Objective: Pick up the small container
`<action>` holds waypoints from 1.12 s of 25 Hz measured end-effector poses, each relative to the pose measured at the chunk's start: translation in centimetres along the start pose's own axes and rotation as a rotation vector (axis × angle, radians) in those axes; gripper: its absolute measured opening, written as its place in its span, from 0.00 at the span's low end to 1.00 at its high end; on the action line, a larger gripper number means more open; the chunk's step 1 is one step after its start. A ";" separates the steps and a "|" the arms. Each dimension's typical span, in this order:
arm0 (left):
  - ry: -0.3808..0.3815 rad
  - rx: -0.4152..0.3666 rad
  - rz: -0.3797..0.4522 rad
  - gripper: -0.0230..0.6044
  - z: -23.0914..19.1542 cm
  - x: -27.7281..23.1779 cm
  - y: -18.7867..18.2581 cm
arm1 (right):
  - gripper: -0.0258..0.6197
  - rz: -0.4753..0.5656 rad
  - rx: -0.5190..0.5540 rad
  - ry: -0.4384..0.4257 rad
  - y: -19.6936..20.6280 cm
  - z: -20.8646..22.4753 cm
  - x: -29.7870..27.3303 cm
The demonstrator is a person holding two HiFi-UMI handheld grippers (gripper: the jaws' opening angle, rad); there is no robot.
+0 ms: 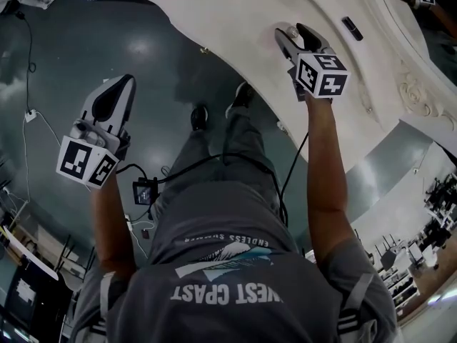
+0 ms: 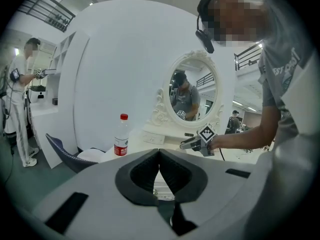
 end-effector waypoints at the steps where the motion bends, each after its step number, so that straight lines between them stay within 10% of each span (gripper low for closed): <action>1: -0.003 0.001 -0.002 0.06 0.0 0.0 0.1 | 0.45 0.000 0.001 0.001 0.1 0.0 -0.2; 28: -0.026 -0.025 0.061 0.06 -0.7 2.0 -1.8 | 0.28 0.014 0.093 0.130 0.1 0.9 1.1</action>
Point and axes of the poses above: the fingertips, and each gripper's own axes: x backward along the fingers, z to its right, y out of its underside, the point moved 1 cm from there along x, backward along the fingers, and after that the axes turned 12 degrees about z, right-handed, at the moved point
